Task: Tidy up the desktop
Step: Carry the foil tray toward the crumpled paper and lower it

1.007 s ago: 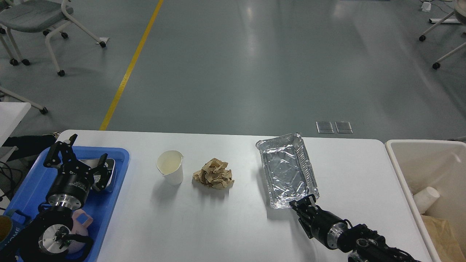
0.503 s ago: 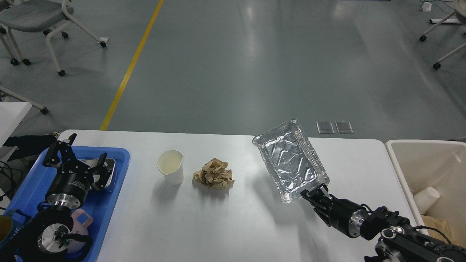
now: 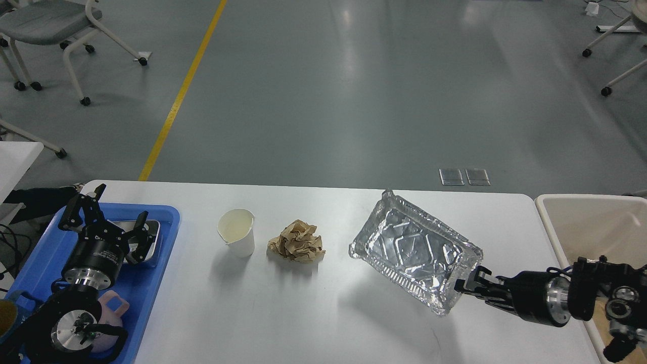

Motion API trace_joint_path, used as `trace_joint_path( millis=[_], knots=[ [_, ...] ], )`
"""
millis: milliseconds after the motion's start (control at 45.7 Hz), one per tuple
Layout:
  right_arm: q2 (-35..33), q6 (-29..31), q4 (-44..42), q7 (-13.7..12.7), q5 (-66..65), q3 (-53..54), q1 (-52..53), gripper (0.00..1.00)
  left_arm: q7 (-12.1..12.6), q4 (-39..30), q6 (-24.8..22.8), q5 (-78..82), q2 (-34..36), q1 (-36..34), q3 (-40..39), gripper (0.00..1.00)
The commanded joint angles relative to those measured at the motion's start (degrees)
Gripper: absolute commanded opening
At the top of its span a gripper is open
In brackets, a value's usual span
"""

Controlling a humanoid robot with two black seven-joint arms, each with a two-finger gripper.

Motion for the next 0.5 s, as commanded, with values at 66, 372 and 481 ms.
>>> trace_joint_path(
  millis=[66, 372, 481],
  knots=[
    [-3.0, 3.0, 2.2, 0.0, -0.1, -5.3, 3.8, 0.0, 0.0, 0.1, 0.1, 0.0, -0.3, 0.2, 0.0, 0.96],
    [-6.5, 3.9, 5.7, 0.0, -0.1, -8.5, 3.8, 0.0, 0.2, 0.1, 0.4, 0.0, -0.5, -0.6, 0.1, 0.96],
    [-6.4, 4.9, 5.6, 0.0, -0.1, -8.3, 3.9, 0.0, 0.1, 0.1, 0.5, 0.0, -0.6, -0.2, 0.1, 0.96]
  ],
)
